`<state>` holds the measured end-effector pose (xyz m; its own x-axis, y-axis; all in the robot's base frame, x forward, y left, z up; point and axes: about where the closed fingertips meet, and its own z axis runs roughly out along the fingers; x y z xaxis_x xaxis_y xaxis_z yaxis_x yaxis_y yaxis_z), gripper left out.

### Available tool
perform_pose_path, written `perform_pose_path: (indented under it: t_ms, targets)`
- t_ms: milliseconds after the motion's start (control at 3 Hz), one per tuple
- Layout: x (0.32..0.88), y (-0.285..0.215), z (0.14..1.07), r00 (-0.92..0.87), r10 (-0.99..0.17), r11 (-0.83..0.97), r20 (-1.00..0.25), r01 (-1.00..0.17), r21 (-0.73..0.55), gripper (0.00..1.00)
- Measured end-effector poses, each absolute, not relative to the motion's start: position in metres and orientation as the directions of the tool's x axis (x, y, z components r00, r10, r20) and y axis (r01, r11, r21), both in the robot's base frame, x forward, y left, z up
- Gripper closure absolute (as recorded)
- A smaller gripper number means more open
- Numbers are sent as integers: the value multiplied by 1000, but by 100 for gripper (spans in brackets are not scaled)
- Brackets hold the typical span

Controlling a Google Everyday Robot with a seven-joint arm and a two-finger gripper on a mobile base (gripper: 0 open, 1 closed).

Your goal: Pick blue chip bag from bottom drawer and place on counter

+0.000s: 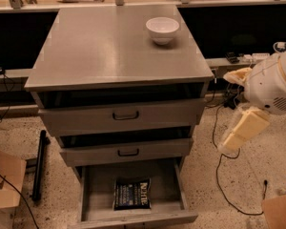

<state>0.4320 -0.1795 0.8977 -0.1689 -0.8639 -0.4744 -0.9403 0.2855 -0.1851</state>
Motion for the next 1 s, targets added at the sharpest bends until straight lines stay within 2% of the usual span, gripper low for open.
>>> perform_pose_path:
  t_ms: [333, 1000]
  targets:
    - [431, -178, 894, -171, -863, 285, -476, -942, -179, 0]
    - [409, -119, 780, -231, -778, 275, -584, -961, 14, 0]
